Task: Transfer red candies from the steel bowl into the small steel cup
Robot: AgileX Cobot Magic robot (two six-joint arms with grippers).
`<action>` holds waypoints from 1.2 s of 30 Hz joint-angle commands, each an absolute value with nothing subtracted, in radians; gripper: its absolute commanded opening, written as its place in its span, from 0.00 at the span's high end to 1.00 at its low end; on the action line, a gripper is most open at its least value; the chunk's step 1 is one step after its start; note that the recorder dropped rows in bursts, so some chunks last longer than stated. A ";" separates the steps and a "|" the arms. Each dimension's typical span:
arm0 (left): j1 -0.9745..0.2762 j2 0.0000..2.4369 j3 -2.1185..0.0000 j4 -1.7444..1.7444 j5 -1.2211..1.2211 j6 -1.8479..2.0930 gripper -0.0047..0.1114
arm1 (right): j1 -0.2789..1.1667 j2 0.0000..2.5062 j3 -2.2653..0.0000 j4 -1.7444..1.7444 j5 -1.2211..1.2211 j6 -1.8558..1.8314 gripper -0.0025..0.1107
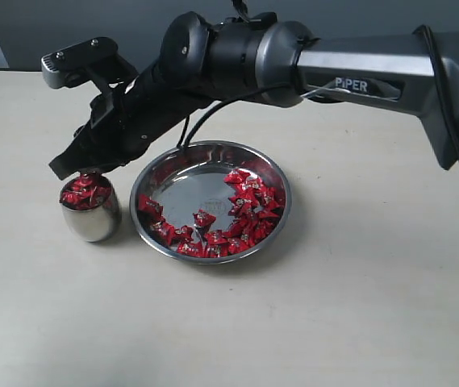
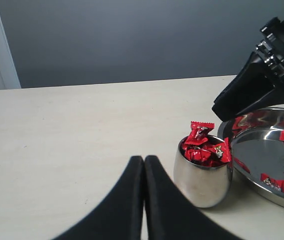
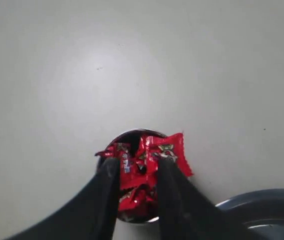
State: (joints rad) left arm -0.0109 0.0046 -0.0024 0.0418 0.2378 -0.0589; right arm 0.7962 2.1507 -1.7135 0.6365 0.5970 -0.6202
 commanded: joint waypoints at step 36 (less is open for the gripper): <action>-0.013 0.000 0.000 0.043 0.238 -0.061 0.96 | 0.653 2.261 -1.718 0.261 0.958 -0.364 0.55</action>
